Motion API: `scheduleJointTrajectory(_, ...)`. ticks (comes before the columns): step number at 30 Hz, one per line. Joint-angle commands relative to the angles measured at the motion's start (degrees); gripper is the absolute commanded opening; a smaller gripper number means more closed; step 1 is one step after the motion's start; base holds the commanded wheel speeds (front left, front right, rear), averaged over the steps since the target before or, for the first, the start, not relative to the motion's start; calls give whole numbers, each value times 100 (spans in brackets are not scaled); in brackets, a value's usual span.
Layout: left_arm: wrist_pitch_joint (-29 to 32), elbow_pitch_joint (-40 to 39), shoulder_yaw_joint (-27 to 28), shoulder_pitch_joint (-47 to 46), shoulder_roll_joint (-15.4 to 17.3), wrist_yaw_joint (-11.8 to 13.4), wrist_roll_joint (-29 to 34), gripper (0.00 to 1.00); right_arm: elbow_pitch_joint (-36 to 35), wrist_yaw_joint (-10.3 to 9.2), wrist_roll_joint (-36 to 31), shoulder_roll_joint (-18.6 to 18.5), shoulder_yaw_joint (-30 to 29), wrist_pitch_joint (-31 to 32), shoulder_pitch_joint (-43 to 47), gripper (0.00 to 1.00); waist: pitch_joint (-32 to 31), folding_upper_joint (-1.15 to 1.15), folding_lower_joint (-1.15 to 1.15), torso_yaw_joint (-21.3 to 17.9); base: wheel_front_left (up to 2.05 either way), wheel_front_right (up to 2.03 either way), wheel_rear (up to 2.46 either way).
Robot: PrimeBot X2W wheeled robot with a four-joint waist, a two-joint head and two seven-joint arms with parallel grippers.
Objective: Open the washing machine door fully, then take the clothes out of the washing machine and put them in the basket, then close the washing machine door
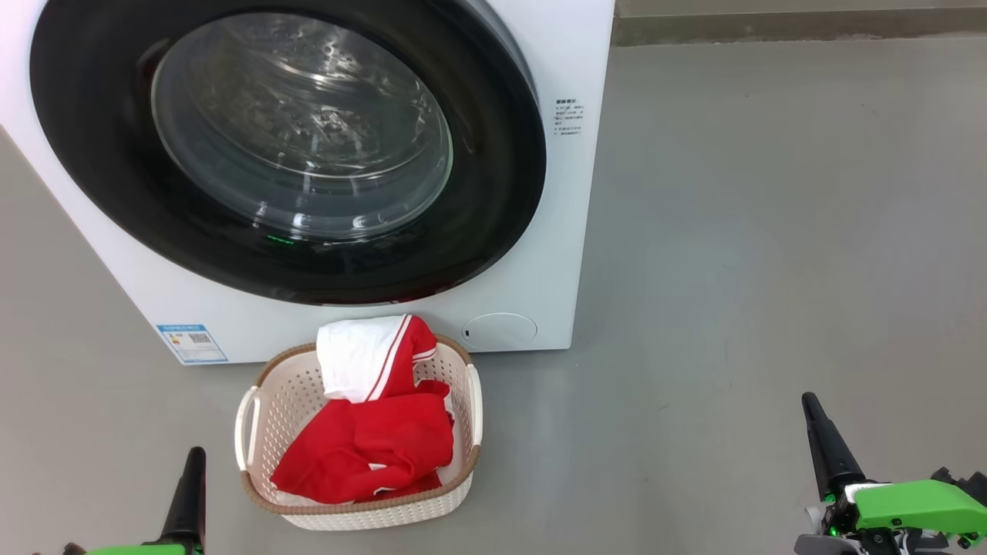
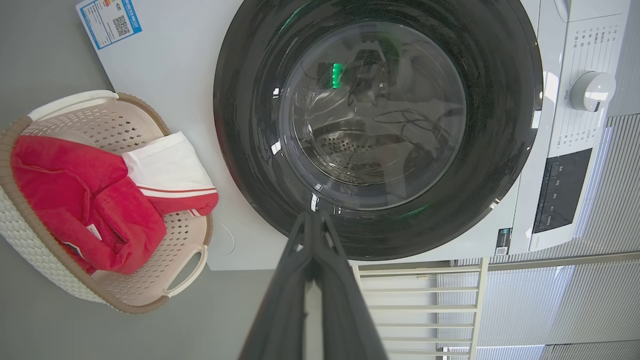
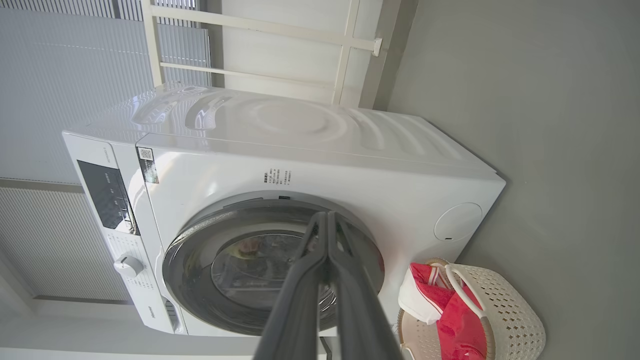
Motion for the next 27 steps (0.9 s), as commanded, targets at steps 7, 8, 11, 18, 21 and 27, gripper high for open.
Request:
scheduleJointTrajectory(7,153,-197,270,-296,69,-17,-494,0,-254,-6,435,54,29,154,-115,0,-22,0,0,-8,0,0,0)
scheduleJointTrajectory(8,170,-201,281,-300,68,-17,-554,0,-263,-6,486,63,21,171,-115,0,-25,0,0,-9,0,0,0)
scheduleJointTrajectory(11,220,-211,312,-310,64,-18,-730,0,-290,-6,636,86,-1,220,-115,0,-34,0,0,-12,0,0,0)
scheduleJointTrajectory(18,225,-210,319,-311,60,-18,-725,0,-290,-6,637,86,-1,220,-115,0,-34,0,0,-12,0,0,0)
scheduleJointTrajectory(21,227,-210,321,-311,58,-18,-722,0,-290,-6,637,86,-1,220,-115,0,-34,0,0,-12,0,0,0)
scheduleJointTrajectory(27,231,-210,326,-311,55,-18,-718,0,-290,-6,637,86,0,219,-115,0,-34,0,0,-12,0,0,0)
